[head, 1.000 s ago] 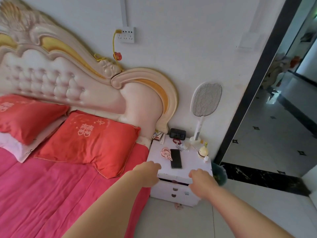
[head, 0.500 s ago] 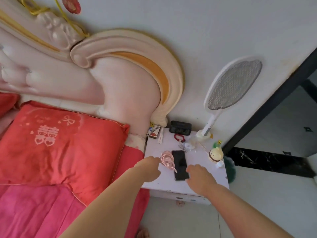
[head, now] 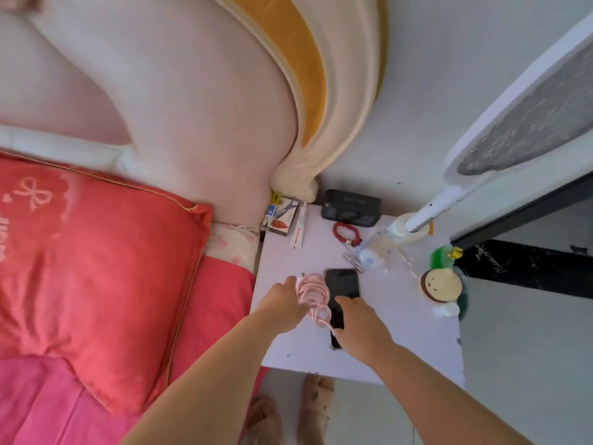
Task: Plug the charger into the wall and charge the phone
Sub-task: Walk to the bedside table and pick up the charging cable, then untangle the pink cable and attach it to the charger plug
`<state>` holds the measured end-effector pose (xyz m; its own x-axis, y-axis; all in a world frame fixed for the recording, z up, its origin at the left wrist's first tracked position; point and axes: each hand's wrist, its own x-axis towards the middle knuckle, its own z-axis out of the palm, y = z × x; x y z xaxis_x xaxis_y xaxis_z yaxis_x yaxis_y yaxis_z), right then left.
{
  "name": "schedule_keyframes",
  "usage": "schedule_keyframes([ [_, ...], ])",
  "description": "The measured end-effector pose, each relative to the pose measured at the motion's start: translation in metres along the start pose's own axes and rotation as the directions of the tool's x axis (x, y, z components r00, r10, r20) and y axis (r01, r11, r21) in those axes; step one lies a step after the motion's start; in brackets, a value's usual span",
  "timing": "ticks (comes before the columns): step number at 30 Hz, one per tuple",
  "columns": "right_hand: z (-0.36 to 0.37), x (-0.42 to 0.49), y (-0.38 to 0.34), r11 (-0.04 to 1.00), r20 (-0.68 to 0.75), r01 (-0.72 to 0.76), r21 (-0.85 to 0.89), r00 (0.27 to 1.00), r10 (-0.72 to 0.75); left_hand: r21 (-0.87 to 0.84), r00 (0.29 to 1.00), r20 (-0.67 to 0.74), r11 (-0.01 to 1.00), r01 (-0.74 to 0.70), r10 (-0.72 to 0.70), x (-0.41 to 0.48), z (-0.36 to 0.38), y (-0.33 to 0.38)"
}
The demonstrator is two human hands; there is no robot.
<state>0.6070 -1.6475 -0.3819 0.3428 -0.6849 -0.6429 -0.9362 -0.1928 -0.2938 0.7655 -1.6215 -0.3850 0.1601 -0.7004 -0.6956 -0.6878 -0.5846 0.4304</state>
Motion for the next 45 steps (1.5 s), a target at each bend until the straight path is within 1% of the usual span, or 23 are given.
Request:
schedule_keyframes([
  [2, 0.011, 0.018, 0.005, 1.000, 0.014, 0.023, 0.008, 1.000, -0.024, -0.140, 0.997, 0.014, 0.987, 0.073, -0.072, 0.021, 0.012, 0.001],
  [5, 0.023, 0.038, 0.010, 0.997, 0.001, 0.079, 0.026, 0.997, -0.079, -0.326, 0.984, 0.043, 0.929, 0.175, -0.170, 0.043, 0.028, 0.004],
  [9, 0.033, 0.052, 0.010, 0.984, -0.008, 0.135, 0.118, 0.991, -0.135, -0.541, 0.939, 0.091, 0.775, 0.325, -0.330, 0.061, 0.039, 0.010],
  [11, 0.032, 0.053, 0.010, 0.976, 0.000, 0.128, 0.175, 0.992, -0.130, -0.608, 0.925, 0.112, 0.711, 0.353, -0.363, 0.063, 0.039, 0.010],
  [14, 0.022, 0.049, 0.013, 0.959, -0.012, 0.132, 0.249, 0.991, -0.134, -0.702, 0.916, 0.142, 0.614, 0.361, -0.376, 0.060, 0.038, 0.009],
  [17, 0.000, 0.039, 0.011, 0.930, -0.080, 0.218, 0.297, 0.976, -0.204, -0.797, 0.915, 0.173, 0.494, 0.348, -0.364, 0.047, 0.023, 0.016],
  [19, -0.019, 0.030, 0.006, 0.922, -0.130, 0.278, 0.271, 0.959, -0.251, -0.847, 0.933, 0.173, 0.435, 0.305, -0.316, 0.036, 0.007, 0.026],
  [20, -0.030, 0.024, 0.002, 0.919, -0.159, 0.302, 0.252, 0.950, -0.268, -0.865, 0.943, 0.152, 0.422, 0.272, -0.297, 0.029, -0.002, 0.033],
  [24, -0.082, -0.003, -0.023, 0.886, -0.279, 0.417, 0.203, 0.892, -0.356, -0.876, 0.961, -0.041, 0.473, 0.097, -0.274, -0.004, -0.048, 0.074],
  [27, -0.128, -0.029, -0.041, 0.858, -0.367, 0.488, 0.161, 0.836, -0.407, -0.897, 0.958, -0.176, 0.439, -0.061, -0.226, -0.036, -0.089, 0.103],
  [29, -0.162, -0.049, -0.049, 0.798, -0.417, 0.582, 0.155, 0.771, -0.481, -0.884, 0.948, -0.253, 0.444, -0.145, -0.193, -0.058, -0.118, 0.118],
  [31, -0.195, -0.072, -0.053, 0.729, -0.465, 0.652, 0.208, 0.722, -0.513, -0.883, 0.941, -0.292, 0.425, -0.198, -0.169, -0.079, -0.143, 0.132],
  [34, -0.238, -0.107, -0.053, 0.652, -0.614, 0.687, 0.323, 0.676, -0.408, -0.919, 0.945, -0.298, 0.309, -0.245, -0.136, -0.114, -0.181, 0.153],
  [36, -0.258, -0.125, -0.052, 0.583, -0.658, 0.704, 0.405, 0.668, -0.349, -0.919, 0.938, -0.335, 0.251, -0.304, -0.089, -0.133, -0.204, 0.166],
  [37, -0.266, -0.132, -0.053, 0.554, -0.680, 0.720, 0.418, 0.653, -0.335, -0.909, 0.927, -0.369, 0.233, -0.345, -0.070, -0.141, -0.214, 0.172],
  [39, -0.280, -0.142, -0.059, 0.518, -0.736, 0.758, 0.398, 0.600, -0.313, -0.886, 0.905, -0.424, 0.219, -0.408, -0.029, -0.158, -0.229, 0.182],
  [42, -0.297, -0.154, -0.073, 0.463, -0.804, 0.804, 0.374, 0.529, -0.271, -0.865, 0.890, -0.456, 0.225, -0.448, 0.019, -0.179, -0.243, 0.196],
  [45, -0.310, -0.160, -0.084, 0.460, -0.851, 0.828, 0.320, 0.465, -0.245, -0.836, 0.863, -0.503, 0.223, -0.501, 0.055, -0.195, -0.255, 0.208],
])
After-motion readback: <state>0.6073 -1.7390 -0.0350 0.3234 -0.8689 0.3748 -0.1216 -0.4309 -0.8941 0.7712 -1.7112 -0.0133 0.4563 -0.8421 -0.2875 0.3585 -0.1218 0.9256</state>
